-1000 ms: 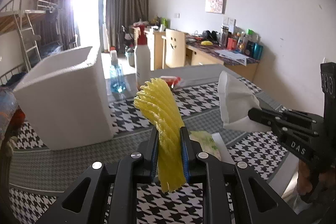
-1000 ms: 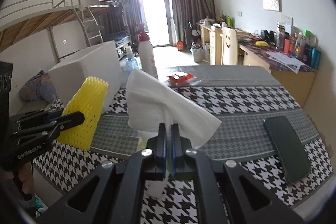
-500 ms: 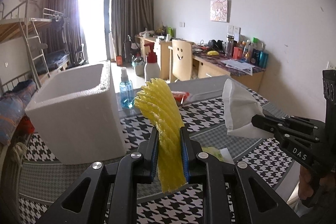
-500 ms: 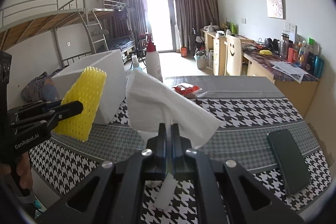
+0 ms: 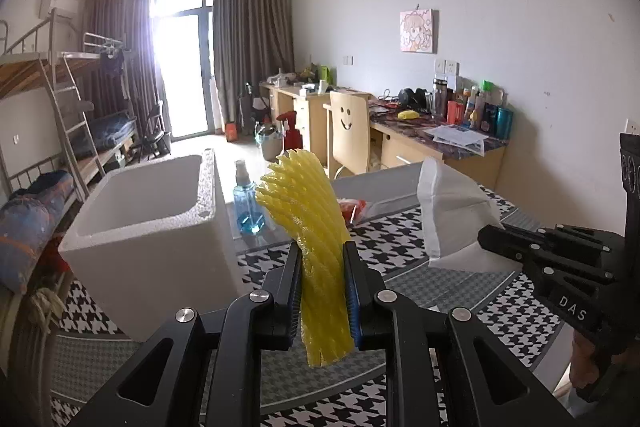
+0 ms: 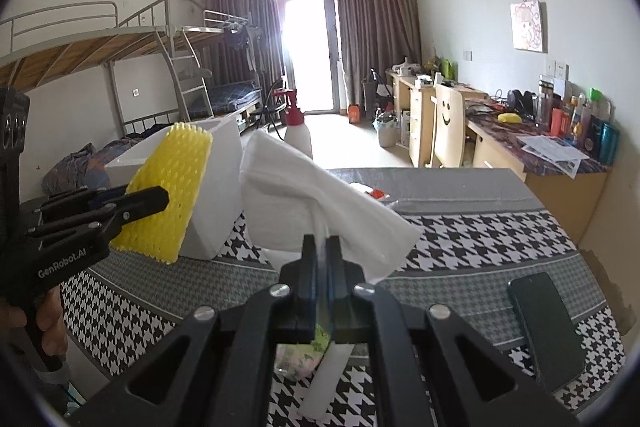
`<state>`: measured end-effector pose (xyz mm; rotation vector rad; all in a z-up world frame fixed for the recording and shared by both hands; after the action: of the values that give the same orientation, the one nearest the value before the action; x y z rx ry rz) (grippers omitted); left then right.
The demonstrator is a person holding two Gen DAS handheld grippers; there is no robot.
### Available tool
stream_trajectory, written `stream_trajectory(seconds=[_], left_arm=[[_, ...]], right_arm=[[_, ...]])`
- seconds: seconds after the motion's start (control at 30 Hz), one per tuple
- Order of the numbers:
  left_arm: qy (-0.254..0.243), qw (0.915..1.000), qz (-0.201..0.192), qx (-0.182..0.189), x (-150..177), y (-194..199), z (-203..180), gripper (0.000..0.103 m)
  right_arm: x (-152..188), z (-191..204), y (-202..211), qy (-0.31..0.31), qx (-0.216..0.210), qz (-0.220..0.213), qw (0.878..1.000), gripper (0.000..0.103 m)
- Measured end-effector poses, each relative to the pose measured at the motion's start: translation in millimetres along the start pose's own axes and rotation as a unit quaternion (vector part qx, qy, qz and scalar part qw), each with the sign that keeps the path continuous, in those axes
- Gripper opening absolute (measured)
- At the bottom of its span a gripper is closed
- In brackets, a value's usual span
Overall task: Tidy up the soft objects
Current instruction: 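Lift the yellow net with the left gripper while the right lifts the tissue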
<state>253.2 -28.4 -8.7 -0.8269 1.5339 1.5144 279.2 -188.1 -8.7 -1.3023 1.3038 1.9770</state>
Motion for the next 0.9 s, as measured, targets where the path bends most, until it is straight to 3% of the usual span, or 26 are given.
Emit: stream_trajectory(seconds=[0.9], left_arm=[[0.012,0.999,-0.038,-0.02,-40.8,15.6,33.1,0.021]], right_arm=[[-52.2,25.1,-9.9,0.038,-0.013,-0.025,0.999,0.006]])
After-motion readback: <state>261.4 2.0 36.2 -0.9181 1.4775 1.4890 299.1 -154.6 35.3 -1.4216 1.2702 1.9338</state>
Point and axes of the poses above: each gripper's, at about its wrist camera, not at the fingertips, and y roughly against the way its jaws point, z to its left, x to its underside, the point moved 8 cm from there along -y, roughly the way its jaws point, and after that the axes turned 5 degrees about -x, right-handed, at the moved point
